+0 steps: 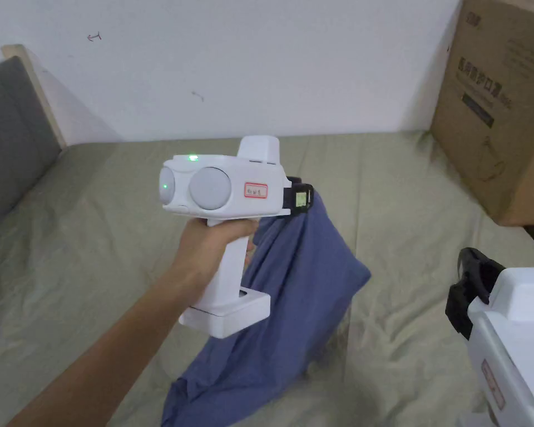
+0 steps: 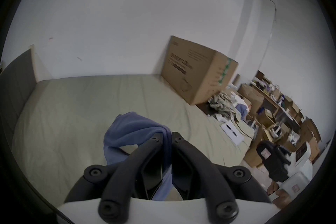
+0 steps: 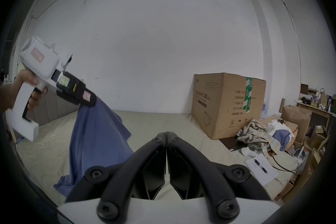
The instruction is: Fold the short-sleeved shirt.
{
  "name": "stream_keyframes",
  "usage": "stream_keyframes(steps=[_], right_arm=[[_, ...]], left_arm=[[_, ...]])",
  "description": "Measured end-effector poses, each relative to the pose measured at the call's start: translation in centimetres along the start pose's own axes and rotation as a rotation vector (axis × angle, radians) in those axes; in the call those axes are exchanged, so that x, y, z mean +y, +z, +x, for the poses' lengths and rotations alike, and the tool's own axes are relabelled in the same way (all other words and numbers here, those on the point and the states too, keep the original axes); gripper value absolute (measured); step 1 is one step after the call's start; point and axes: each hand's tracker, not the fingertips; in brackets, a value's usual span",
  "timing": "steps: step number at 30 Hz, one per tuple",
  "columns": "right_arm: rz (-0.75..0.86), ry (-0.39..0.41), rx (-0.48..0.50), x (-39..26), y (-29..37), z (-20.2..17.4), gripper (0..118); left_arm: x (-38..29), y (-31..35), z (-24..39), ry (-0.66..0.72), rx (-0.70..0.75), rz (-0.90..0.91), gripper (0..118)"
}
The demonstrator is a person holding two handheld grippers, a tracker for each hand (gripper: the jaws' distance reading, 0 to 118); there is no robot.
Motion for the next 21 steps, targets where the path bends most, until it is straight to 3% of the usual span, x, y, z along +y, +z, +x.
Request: stream_keyframes(steps=[7,15,21], right_arm=[[-0.034,-0.001,-0.033,-1.3,0.0,1.5,0],[-0.084,-0.012,-0.029,-2.9,-0.9,1.2,0],[-0.107,-0.01,-0.021,-3.4,-1.0,0.7,0]], left_arm=[[-7.7,-6.5,0.4,0.0,-0.039,-0.214,5],[-21.0,-14.5,-3.2,-0.058,0.154,-0.557,5],[-23.4,-16.2,-3.6,0.014,0.214,-0.559,5]])
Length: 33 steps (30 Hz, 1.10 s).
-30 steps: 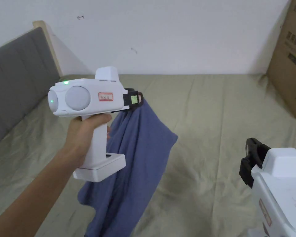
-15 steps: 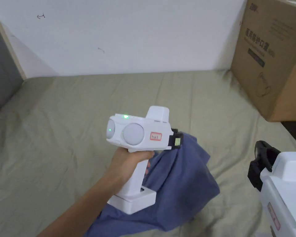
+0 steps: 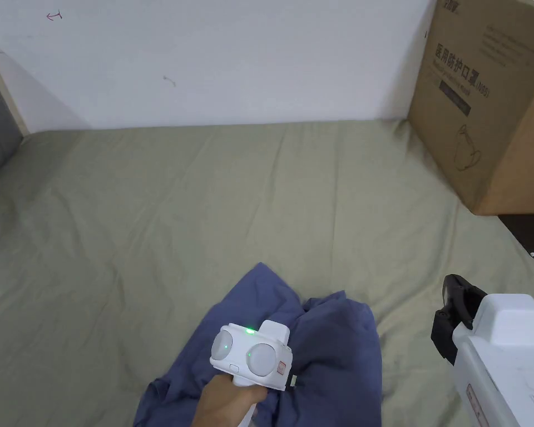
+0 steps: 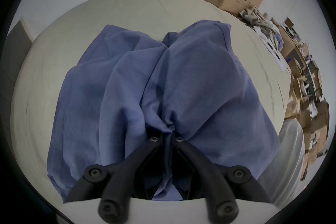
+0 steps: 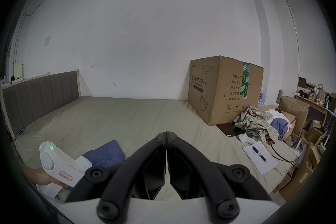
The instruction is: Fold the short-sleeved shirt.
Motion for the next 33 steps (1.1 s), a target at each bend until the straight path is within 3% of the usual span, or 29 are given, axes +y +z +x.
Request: stream_keyframes(steps=[2,3,4,6,7,10,17,22,25,26,28,29,30,31,33], right_arm=[[-0.002,0.0,0.003,0.1,0.0,-0.2,0],[-0.001,-0.001,0.006,0.3,0.0,-0.3,0],[0.002,-0.002,0.007,0.5,0.1,-0.4,0],[0.017,-0.002,0.011,1.0,0.3,-0.7,0],[0.023,-0.001,0.013,1.3,0.4,-0.8,0],[0.046,-0.001,0.016,2.3,0.9,-1.3,0],[0.116,-0.014,0.027,4.6,1.8,-2.1,0],[0.157,-0.021,0.036,5.8,2.2,-2.6,0],[0.176,-0.022,0.039,6.3,2.3,-2.8,0],[0.181,-0.023,0.04,6.5,2.4,-2.9,0],[0.189,-0.026,0.042,6.7,2.4,-3.0,0],[0.192,-0.027,0.043,6.8,2.4,-3.1,0],[0.196,-0.028,0.044,6.8,2.4,-3.1,0],[0.197,-0.028,0.045,6.9,2.5,-3.1,0],[0.199,-0.031,0.049,6.9,2.4,-3.2,0]], left_arm=[[0.4,0.6,0.1,-0.007,0.0,0.0,15],[0.3,1.8,0.4,0.001,0.009,0.037,28],[0.4,2.7,0.4,0.008,0.008,0.078,47],[0.9,5.5,0.3,0.06,-0.013,0.147,101],[1.1,7.0,0.2,0.084,-0.022,0.194,113],[1.8,12.8,-0.5,0.118,-0.033,0.405,114],[1.1,24.4,-2.1,0.077,0.123,0.807,114],[-1.0,28.2,-3.5,0.034,0.287,0.963,113],[-2.5,29.2,-4.3,0.031,0.35,1.024,102],[-2.9,29.3,-4.6,0.032,0.359,1.031,93],[-3.7,29.4,-5.2,0.04,0.374,1.044,64],[-4.1,29.4,-5.5,0.039,0.381,1.048,45],[-4.4,29.2,-5.8,0.043,0.391,1.048,15],[-4.5,28.9,-6.1,0.05,0.397,1.047,1],[-4.7,28.6,-7.2,0.061,0.403,1.026,0]])
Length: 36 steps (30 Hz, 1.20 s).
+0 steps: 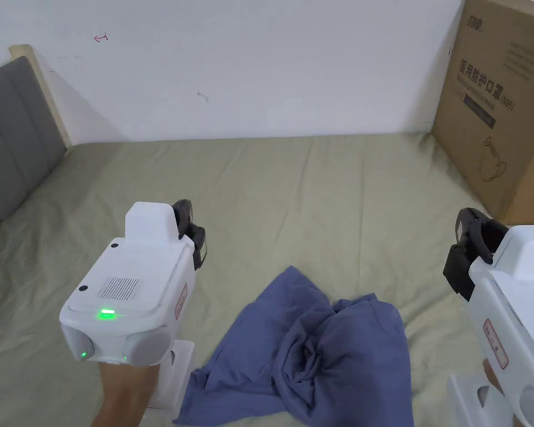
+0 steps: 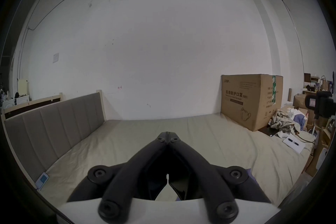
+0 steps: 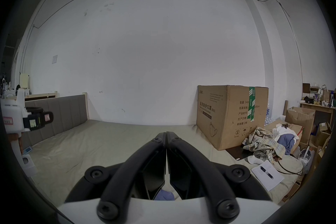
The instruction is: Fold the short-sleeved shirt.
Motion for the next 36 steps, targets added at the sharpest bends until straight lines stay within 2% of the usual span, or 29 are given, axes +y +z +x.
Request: stream_keyframes(steps=[12,16,23,24,25,26,27,28,29,30,34,35,36], right_arm=[[-0.009,0.004,0.002,0.0,0.0,-0.3,0],[-0.021,0.001,0.001,-0.5,-0.3,0.0,0],[-0.051,-0.003,0.002,-1.6,-0.8,0.2,0],[-0.058,-0.001,0.004,-1.8,-0.9,0.2,0],[-0.064,0.001,0.005,-2.0,-1.0,0.2,0],[-0.069,0.002,0.007,-2.1,-1.1,0.2,0],[-0.073,0.003,0.009,-2.3,-1.2,0.2,0],[-0.077,0.003,0.01,-2.5,-1.2,0.2,0],[-0.082,0.003,0.013,-2.7,-1.3,0.3,0],[-0.087,0.002,0.015,-2.9,-1.4,0.3,0],[-0.109,0.001,0.018,-3.6,-1.8,0.5,0],[-0.115,-0.001,0.018,-3.8,-1.9,0.6,0],[-0.12,-0.002,0.019,-4.0,-2.0,0.6,0]], left_arm=[[-1.7,-0.8,-0.5,0.021,0.004,-0.069,0],[-3.3,-2.0,-0.9,0.078,-0.041,-0.266,0],[-11.2,-3.2,-2.2,0.265,-0.075,-0.628,0],[-12.5,-3.4,-2.4,0.301,-0.083,-0.687,6],[-13.6,-3.4,-2.6,0.325,-0.066,-0.718,16],[-14.6,-3.3,-2.9,0.356,-0.06,-0.744,34],[-15.7,-3.6,-2.8,0.359,-0.06,-0.804,68],[-16.5,-3.7,-2.7,0.346,-0.049,-0.839,86],[-17.5,-3.6,-2.4,0.329,-0.013,-0.852,99],[-18.5,-3.6,-2.2,0.293,0.009,-0.867,103],[-21.0,-3.9,-1.1,0.167,0.029,-0.934,102],[-21.8,-4.1,-0.9,0.155,0.045,-0.951,99],[-22.4,-4.4,-0.7,0.148,0.059,-0.963,87]])
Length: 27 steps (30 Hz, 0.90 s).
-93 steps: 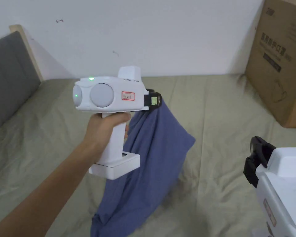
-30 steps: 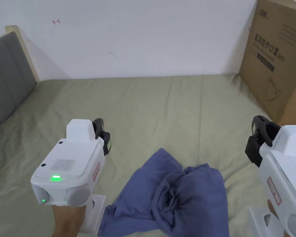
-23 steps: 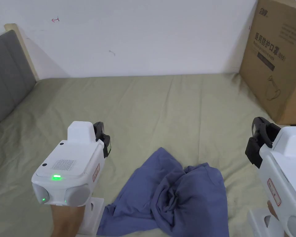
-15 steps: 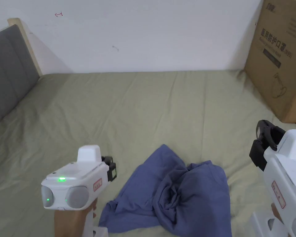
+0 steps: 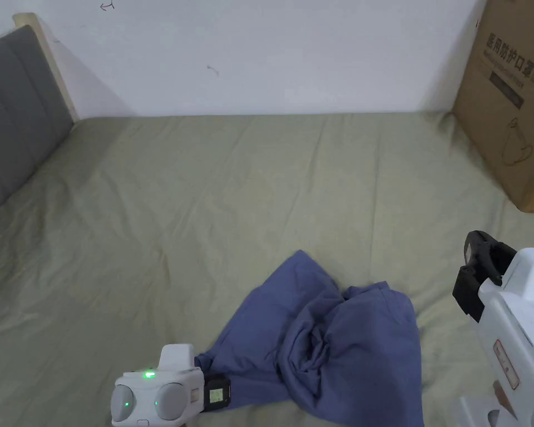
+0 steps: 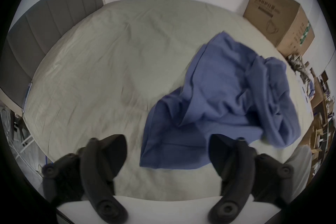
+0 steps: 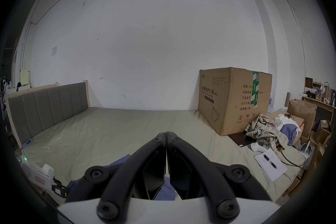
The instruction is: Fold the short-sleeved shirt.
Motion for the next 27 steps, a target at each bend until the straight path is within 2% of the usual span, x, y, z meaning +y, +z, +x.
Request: stream_keyframes(steps=[1,2,4,6,11,13,14,15,16,18,19,22,25,27], right_arm=[[-0.004,0.0,0.0,-0.1,-0.1,0.0,0],[-0.008,0.001,0.0,-0.3,-0.1,0.1,0],[-0.019,0.002,0.0,-0.6,-0.3,0.3,0],[-0.03,0.002,-0.002,-0.9,-0.6,0.5,0],[-0.082,-0.021,-0.009,-1.9,-2.5,1.0,1],[-0.172,-0.036,-0.007,-2.8,-4.6,1.4,2],[-0.221,-0.039,-0.012,-3.4,-6.0,1.7,6],[-0.281,-0.049,-0.008,-4.1,-7.5,1.9,25],[-0.321,-0.07,0.002,-5.0,-8.8,2.2,48],[-0.44,-0.087,0.024,-7.1,-12.4,2.9,103],[-0.465,-0.084,0.032,-8.3,-14.0,3.0,110],[-0.578,-0.031,0.066,-11.4,-18.1,3.2,110],[-0.702,-0.057,0.13,-14.2,-20.9,3.0,105],[-0.736,-0.026,0.144,-15.7,-22.1,2.5,99]], left_arm=[[-0.2,-0.5,0.1,0.005,0.003,-0.003,74],[-0.3,-1.0,-0.1,0.002,0.0,-0.007,56],[-0.5,-1.3,0.0,0.004,-0.033,-0.026,41],[-0.5,-0.5,0.3,-0.014,-0.031,-0.005,4],[0.1,1.0,0.4,-0.031,-0.106,0.062,2],[0.5,2.6,0.0,-0.003,-0.129,0.125,2],[0.9,3.3,0.0,-0.002,-0.147,0.154,2],[1.2,3.9,-0.2,0.0,-0.151,0.165,2],[1.6,4.4,-0.3,0.008,-0.172,0.17,2],[2.2,5.2,-0.7,0.025,-0.201,0.187,2],[2.4,5.4,-0.8,0.031,-0.21,0.193,2],[2.9,5.6,-0.8,0.043,-0.23,0.2,2],[3.0,5.2,-0.6,0.04,-0.232,0.194,2],[3.1,4.8,-0.6,0.041,-0.232,0.183,2]])
